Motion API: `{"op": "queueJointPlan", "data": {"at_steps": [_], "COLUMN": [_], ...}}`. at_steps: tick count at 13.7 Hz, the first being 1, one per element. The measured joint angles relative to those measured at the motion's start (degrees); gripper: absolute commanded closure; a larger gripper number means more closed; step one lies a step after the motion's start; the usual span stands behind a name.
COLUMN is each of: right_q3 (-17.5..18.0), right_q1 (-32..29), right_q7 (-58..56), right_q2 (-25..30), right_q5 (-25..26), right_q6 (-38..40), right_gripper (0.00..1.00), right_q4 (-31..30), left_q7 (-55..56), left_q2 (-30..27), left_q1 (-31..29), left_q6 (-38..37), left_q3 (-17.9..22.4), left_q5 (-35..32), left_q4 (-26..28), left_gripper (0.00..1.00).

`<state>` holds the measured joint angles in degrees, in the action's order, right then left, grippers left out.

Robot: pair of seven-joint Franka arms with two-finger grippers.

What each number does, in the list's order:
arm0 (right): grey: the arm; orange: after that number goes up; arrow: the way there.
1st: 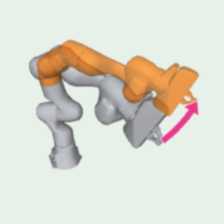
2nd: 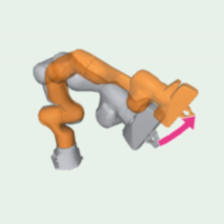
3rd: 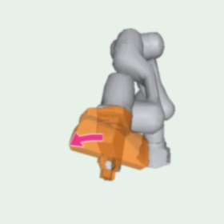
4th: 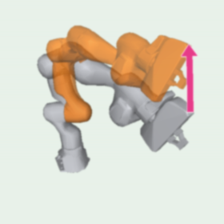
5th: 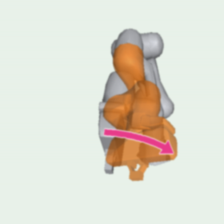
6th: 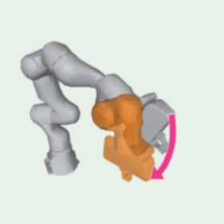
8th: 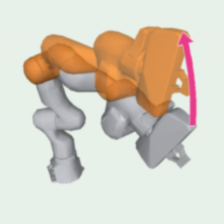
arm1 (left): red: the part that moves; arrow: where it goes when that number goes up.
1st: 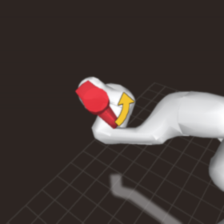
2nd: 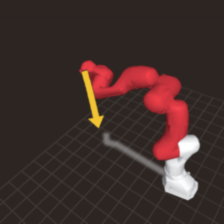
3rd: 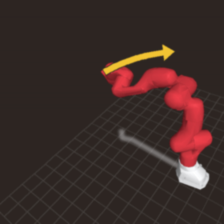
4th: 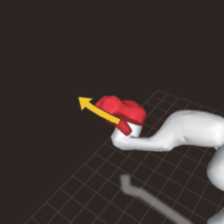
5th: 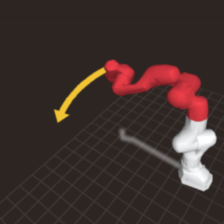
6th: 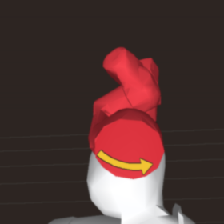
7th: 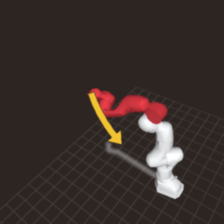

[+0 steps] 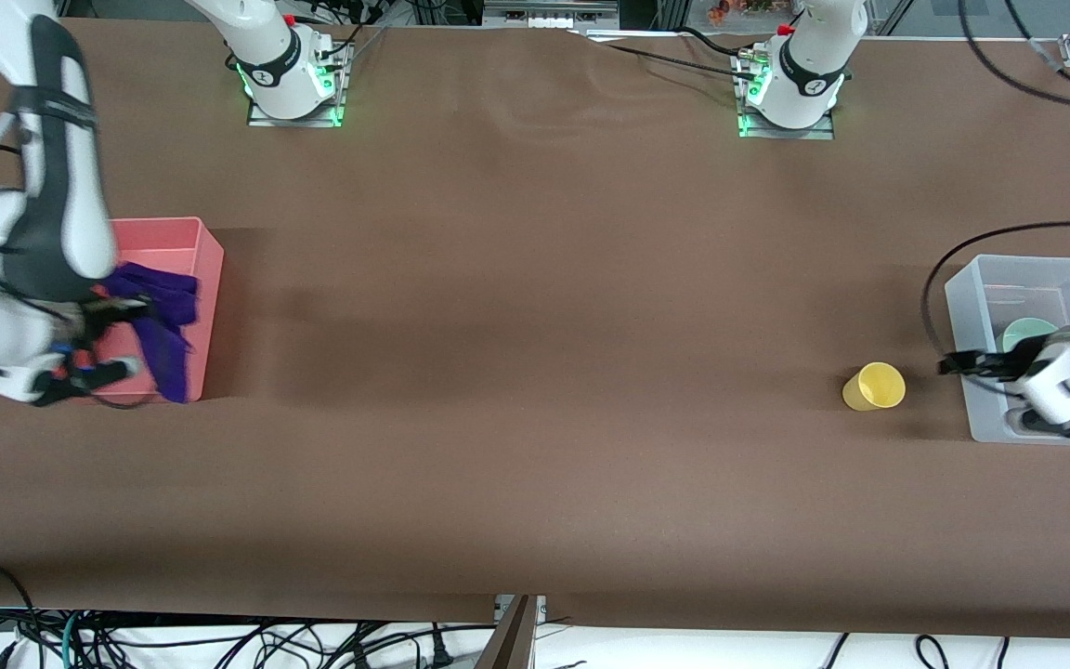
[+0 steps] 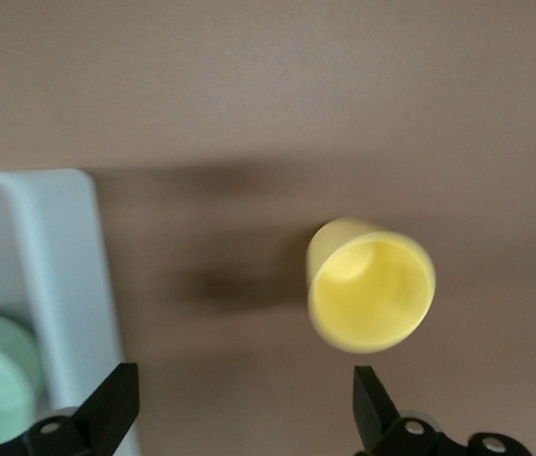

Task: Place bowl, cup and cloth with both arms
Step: 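Lower the cloth into the pink bin while the left gripper grasps the cup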

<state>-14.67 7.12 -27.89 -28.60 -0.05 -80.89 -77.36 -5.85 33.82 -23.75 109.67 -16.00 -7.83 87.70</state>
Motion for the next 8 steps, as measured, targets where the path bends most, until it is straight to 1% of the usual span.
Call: {"op": "queueJointPlan", "data": {"at_steps": [1,2,3,4,6,7,8], "right_q3": [-2.7,-5.4,-7.5,-8.8,-9.6,-9.6,-9.6], "right_q1": [-0.1,-0.3,-0.7,-1.4,-2.7,-2.9,-2.9], "right_q7": [-3.8,-7.8,-11.0,-13.3,-15.1,-15.1,-15.1], "right_q2": [-0.1,-0.5,-1.1,-1.9,-3.4,-4.2,-5.0], "right_q5": [0.0,0.0,0.0,0.0,0.0,0.0,-0.1], "right_q6": [1.1,1.2,-0.1,-2.7,-8.8,-11.3,-12.8], "right_gripper": [1.00,1.00,1.00,1.00,1.00,1.00,1.00], "right_q4": [0.5,0.1,-1.1,-3.2,-8.7,-11.4,-13.5], "left_q7": [4.0,6.2,7.1,7.4,7.4,7.4,7.2], "left_q2": [1.4,3.0,4.6,6.1,7.9,7.8,7.7], "left_q1": [1.3,2.0,2.1,1.9,1.4,1.4,1.5], "left_q6": [2.5,5.2,7.8,10.2,13.7,14.3,14.1], "left_q3": [0.0,0.0,0.1,0.3,0.3,0.2,0.1], "left_q5": [0.0,0.0,0.0,0.0,0.0,0.0,0.0], "left_q4": [0.3,0.6,0.9,1.3,2.4,2.6,2.7], "left_gripper": [0.16,0.36,0.58,0.72,0.89,0.90,0.86]}}
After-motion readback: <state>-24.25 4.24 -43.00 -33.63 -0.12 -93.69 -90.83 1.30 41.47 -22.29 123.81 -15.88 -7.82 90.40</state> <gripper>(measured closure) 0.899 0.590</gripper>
